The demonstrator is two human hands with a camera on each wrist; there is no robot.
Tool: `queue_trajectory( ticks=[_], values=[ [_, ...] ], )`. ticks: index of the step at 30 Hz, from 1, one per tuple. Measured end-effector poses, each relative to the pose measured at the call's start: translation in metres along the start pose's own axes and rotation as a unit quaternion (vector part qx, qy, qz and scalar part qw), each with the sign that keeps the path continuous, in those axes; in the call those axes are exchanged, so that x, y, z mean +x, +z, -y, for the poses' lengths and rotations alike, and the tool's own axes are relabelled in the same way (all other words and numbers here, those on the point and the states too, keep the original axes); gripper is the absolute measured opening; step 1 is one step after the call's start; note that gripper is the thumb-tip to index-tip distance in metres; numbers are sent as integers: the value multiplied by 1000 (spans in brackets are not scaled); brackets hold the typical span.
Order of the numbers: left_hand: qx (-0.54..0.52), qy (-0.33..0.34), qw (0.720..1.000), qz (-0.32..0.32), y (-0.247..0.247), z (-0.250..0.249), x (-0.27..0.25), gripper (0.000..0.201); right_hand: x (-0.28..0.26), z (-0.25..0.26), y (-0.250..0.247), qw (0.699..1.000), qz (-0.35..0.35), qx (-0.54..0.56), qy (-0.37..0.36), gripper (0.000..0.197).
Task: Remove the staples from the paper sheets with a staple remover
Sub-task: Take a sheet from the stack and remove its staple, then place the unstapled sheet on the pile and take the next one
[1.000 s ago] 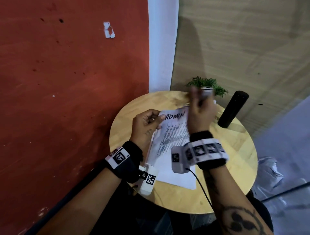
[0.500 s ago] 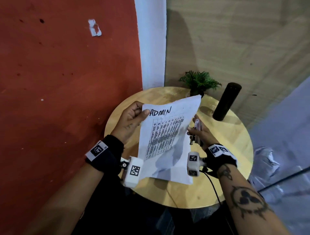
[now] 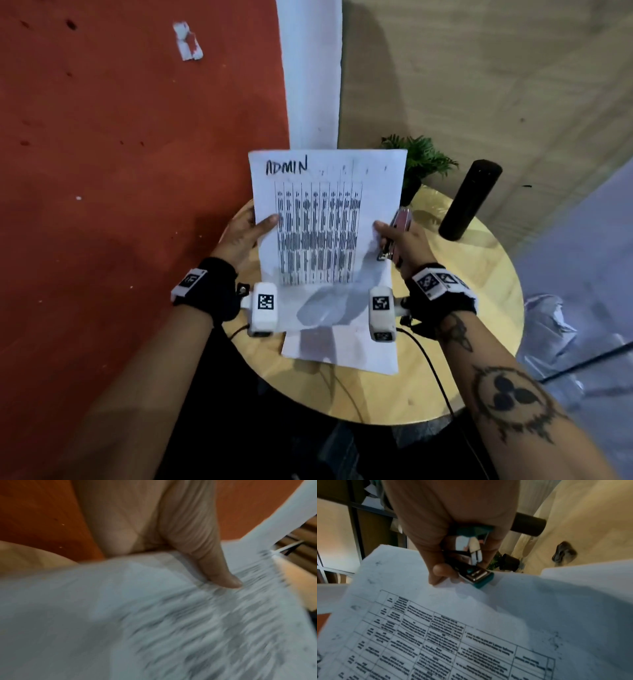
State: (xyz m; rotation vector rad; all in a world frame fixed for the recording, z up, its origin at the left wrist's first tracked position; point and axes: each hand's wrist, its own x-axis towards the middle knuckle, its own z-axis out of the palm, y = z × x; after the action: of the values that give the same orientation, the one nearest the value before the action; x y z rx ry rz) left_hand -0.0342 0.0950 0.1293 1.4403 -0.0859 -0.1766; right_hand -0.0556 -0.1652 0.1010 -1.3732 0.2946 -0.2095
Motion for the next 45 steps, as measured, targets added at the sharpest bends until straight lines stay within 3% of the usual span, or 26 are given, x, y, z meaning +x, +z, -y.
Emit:
queue_trajectory(
  ticks=[2,4,7,9,11,14,17,19,24,27,29,32,34,36,38,41,45],
  values=[
    [33,-58,998,7,-9,24,-2,65,6,6,11,1000,1,27,9,25],
    [39,-67,997,15,-19,39,3,69,14,8,23,999,1,45,21,22],
    [51,-57,996,-47,-44,41,19,55,24,-4,33,998,-10,35,56,18],
    [131,-59,984,-106,-74,43,36,43,27,-28,27,993,-37,-65,94,18],
    [239,-85,958,-136,-108,54,56,42,24,-64,10,972,-57,-174,146,12],
    [371,-180,903,-118,-140,77,85,44,6,-114,-20,934,-85,-268,219,10],
    [442,-267,852,-86,-144,97,101,50,-12,-143,-43,916,-98,-298,252,14],
    [458,-293,834,-90,-141,109,111,56,-16,-153,-55,895,-85,-353,260,8],
    [504,-323,797,-83,-133,139,133,65,-15,-162,-76,847,-78,-451,272,27],
    [533,-321,779,-77,-140,145,138,59,-14,-164,-83,853,-98,-421,292,29],
    [538,-322,775,-77,-145,148,144,72,-12,-164,-85,851,-99,-421,298,30],
    [585,-280,753,-111,-141,152,157,91,-11,-163,-82,840,-83,-449,292,32],
    [634,-231,729,-115,-108,143,156,82,-11,-163,-82,835,-72,-465,287,34],
    [645,-183,738,-69,-60,139,153,60,-13,-164,-82,834,-66,-467,284,35],
    [608,-184,773,0,-10,147,152,50,-14,-163,-82,837,-63,-464,283,35],
    [535,-231,812,32,36,171,150,61,-12,-163,-82,840,-56,-459,285,36],
    [549,-261,794,5,64,189,145,81,-13,-166,-87,848,-75,-445,279,33]
  ],
)
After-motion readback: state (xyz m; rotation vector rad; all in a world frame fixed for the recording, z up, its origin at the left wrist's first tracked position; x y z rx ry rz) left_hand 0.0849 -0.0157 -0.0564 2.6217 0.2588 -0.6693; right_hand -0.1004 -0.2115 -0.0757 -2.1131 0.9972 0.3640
